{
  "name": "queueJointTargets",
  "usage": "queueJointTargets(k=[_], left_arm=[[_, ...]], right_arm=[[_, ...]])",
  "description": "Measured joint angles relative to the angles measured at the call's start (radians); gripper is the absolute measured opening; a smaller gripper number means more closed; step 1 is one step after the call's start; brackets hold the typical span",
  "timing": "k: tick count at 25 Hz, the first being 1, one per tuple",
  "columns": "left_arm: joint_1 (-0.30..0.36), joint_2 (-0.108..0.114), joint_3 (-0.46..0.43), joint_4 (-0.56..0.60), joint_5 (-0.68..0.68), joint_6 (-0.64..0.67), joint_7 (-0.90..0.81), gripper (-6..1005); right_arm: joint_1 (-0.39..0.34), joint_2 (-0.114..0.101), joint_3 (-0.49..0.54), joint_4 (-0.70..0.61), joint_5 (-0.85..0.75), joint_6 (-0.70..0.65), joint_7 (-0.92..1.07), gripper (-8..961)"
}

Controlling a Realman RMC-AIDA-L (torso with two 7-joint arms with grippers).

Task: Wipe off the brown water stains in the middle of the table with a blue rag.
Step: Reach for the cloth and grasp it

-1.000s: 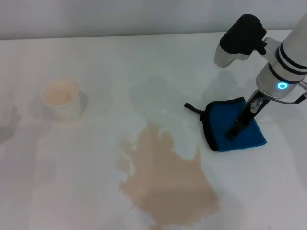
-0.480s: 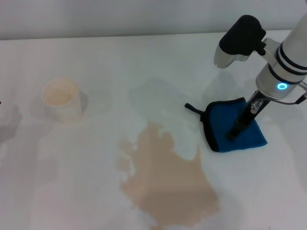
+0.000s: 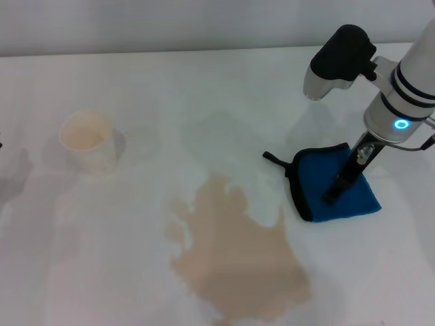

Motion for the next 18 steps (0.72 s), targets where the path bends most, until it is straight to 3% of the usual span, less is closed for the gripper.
queueJointTargets(k=[18], left_arm=[[0.008, 0.0, 0.005, 0.0, 0.003, -0.003, -0.002, 891]], right_arm=[[-0.008, 0.001, 0.011, -0.04, 0.007, -0.027, 0.002, 759]])
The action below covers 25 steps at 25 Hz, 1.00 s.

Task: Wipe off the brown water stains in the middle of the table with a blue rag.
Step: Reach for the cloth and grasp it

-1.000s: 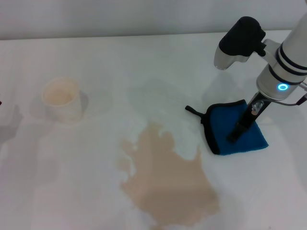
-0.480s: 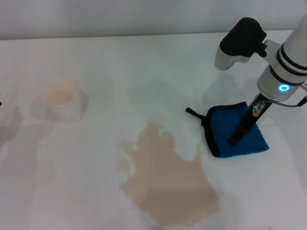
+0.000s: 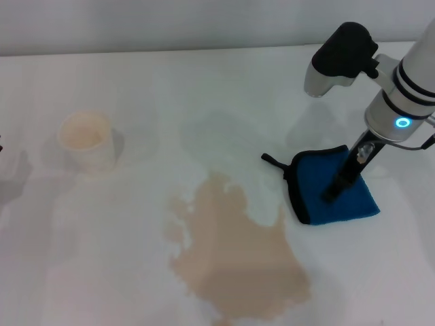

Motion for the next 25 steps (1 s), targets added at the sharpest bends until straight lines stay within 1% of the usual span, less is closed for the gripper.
queueJointTargets(k=[1, 6, 12, 14, 18, 22, 25], left_arm=[[0.0, 0.0, 0.0, 0.0, 0.0, 0.0, 0.0, 891], [0.0, 0.0, 0.0, 0.0, 0.0, -0.001, 0.0, 891], [0.0, 0.0, 0.0, 0.0, 0.0, -0.002, 0.0, 892], [0.0, 0.001, 0.0, 0.001, 0.0, -0.002, 0.0, 892], [0.0, 0.002, 0.0, 0.004, 0.0, -0.002, 0.0, 892], [0.0, 0.003, 0.0, 0.006, 0.0, -0.002, 0.0, 892], [0.0, 0.004, 0.0, 0.006, 0.0, -0.001, 0.0, 892]], right_arm=[[0.0, 0.0, 0.0, -0.004, 0.001, 0.0, 0.0, 756], [0.007, -0.002, 0.002, -0.008, 0.002, -0.005, 0.002, 635], [0.009, 0.001, -0.002, -0.012, 0.001, -0.007, 0.003, 401], [0.004, 0.002, -0.009, -0.023, 0.001, -0.01, 0.002, 353], [-0.001, 0.002, -0.054, -0.047, 0.002, -0.014, -0.001, 258], [-0.002, 0.004, -0.059, -0.053, 0.004, -0.015, -0.001, 162], [-0.002, 0.005, -0.059, -0.059, 0.005, -0.015, -0.001, 241]])
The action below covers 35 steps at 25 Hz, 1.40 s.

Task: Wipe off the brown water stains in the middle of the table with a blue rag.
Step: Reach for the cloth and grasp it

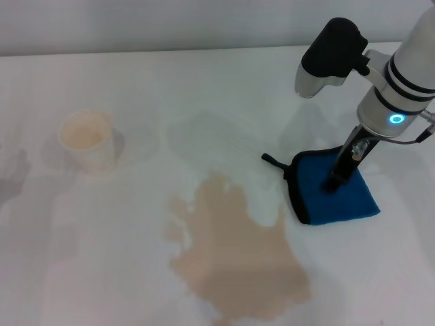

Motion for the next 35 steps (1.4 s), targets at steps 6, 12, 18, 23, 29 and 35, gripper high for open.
queueJointTargets(k=[6, 12, 18, 23, 29, 35], left_arm=[[0.0, 0.001, 0.0, 0.001, 0.0, 0.005, 0.0, 892], [-0.005, 0.003, 0.0, 0.001, 0.0, 0.01, 0.0, 892], [-0.007, 0.002, 0.0, 0.001, 0.0, 0.011, 0.001, 891], [-0.008, 0.002, 0.0, 0.001, 0.0, 0.011, 0.001, 891], [-0.008, 0.001, 0.0, 0.001, 0.0, 0.01, 0.001, 891], [-0.008, 0.001, 0.0, 0.001, 0.0, 0.006, 0.001, 891]], right_arm=[[-0.001, 0.0, -0.002, 0.007, -0.005, 0.003, 0.0, 426], [-0.017, -0.001, -0.003, 0.008, -0.006, 0.007, -0.002, 441], [-0.025, -0.001, -0.024, 0.007, -0.001, 0.02, -0.002, 563], [-0.025, 0.0, -0.05, 0.007, -0.001, 0.024, -0.003, 672], [-0.025, 0.001, -0.052, 0.008, -0.001, 0.026, -0.002, 762], [-0.029, 0.001, -0.052, 0.008, -0.001, 0.027, -0.002, 747]])
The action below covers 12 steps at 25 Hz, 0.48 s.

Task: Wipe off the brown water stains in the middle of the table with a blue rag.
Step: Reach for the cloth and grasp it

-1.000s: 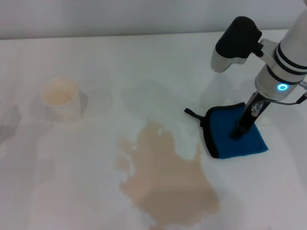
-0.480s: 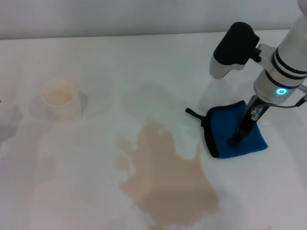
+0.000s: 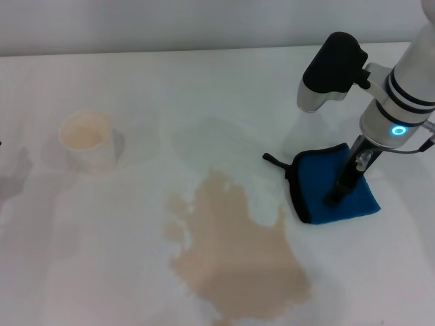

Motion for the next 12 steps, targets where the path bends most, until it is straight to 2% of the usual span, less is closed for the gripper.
queueJointTargets(k=[12], left_arm=[[0.0, -0.001, 0.0, 0.0, 0.0, -0.005, -0.001, 892]], right_arm=[[0.001, -0.005, 0.005, -0.001, -0.001, -0.016, 0.001, 619]])
